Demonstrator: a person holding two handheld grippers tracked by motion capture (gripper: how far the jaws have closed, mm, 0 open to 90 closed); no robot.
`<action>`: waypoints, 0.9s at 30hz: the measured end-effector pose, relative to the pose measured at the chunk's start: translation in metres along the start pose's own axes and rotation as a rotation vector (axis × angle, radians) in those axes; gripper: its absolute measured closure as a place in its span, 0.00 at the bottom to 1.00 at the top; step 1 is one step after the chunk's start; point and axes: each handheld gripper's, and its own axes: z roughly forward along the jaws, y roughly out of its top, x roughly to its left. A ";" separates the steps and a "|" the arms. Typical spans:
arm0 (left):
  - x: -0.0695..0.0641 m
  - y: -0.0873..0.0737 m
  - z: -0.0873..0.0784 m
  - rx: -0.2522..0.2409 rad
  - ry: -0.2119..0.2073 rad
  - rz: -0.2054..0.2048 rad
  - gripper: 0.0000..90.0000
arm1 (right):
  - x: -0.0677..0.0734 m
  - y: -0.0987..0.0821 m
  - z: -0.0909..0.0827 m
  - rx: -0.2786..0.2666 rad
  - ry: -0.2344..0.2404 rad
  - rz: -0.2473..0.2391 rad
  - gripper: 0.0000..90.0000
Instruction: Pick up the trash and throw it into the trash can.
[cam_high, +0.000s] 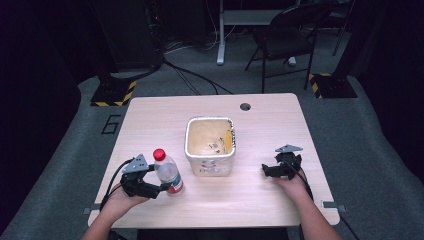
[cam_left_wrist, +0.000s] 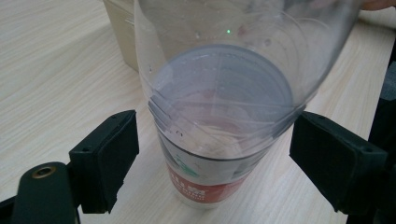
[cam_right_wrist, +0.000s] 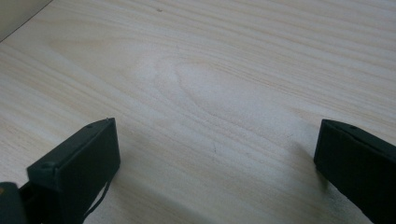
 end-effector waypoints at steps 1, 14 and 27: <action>0.000 0.000 0.000 -0.001 -0.001 0.000 0.17 | 0.000 0.000 0.000 0.000 -0.001 0.000 0.00; 0.000 0.006 0.012 -0.002 -0.005 0.023 0.19 | 0.000 0.000 0.000 0.000 0.000 0.000 0.00; 0.000 0.009 0.012 0.003 -0.002 0.041 0.30 | 0.000 0.000 0.000 0.000 0.000 0.000 0.00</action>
